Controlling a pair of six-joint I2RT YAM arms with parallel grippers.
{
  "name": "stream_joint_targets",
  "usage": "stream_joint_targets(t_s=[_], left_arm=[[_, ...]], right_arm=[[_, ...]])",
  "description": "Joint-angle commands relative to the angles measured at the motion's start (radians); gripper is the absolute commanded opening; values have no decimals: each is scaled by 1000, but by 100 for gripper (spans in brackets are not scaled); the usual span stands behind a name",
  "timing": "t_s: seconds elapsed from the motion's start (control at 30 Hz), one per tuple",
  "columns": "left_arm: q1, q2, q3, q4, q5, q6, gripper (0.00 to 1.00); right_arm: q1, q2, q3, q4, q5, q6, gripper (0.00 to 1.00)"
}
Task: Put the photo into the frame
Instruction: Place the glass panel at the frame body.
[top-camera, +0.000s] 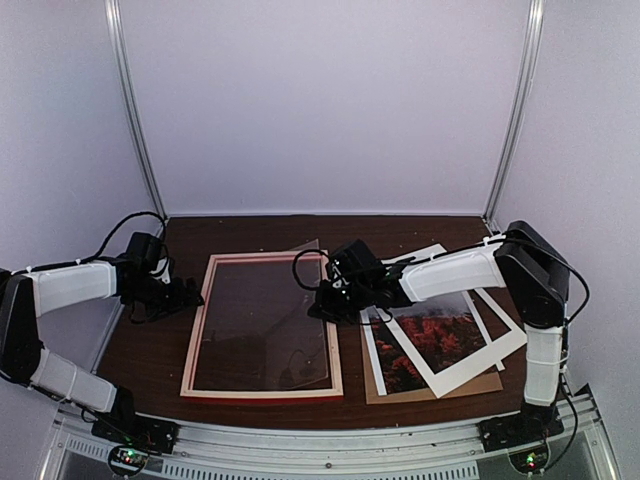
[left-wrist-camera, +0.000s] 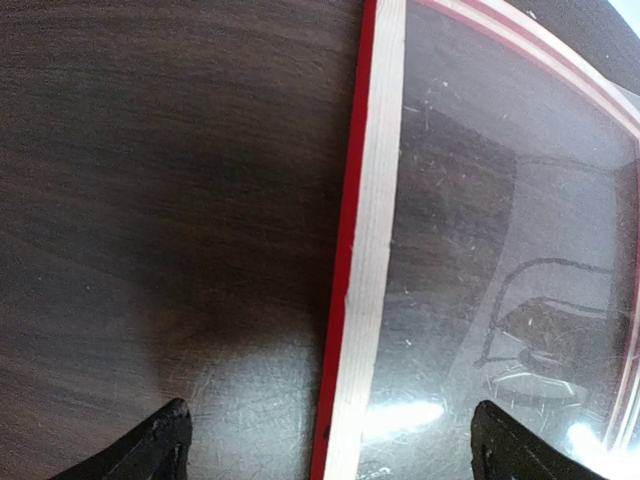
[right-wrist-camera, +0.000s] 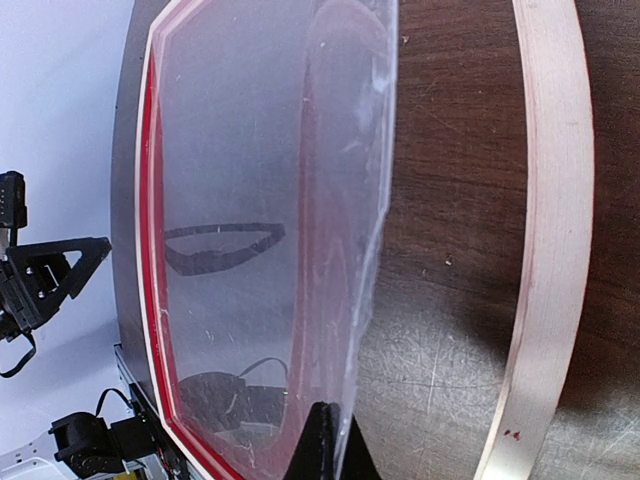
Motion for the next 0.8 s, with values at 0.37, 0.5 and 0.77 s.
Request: stream_joint_targets(t_s=[0.37, 0.5, 0.77], left_arm=[[-6, -16, 23, 2, -5, 20, 98], [-6, -12, 13, 12, 6, 20, 97], [-6, -20, 4, 19, 12, 16, 98]], right_arm=[[14, 11, 22, -12, 41, 13, 0], [17, 20, 31, -20, 43, 14, 0], [23, 21, 33, -33, 55, 26, 0]])
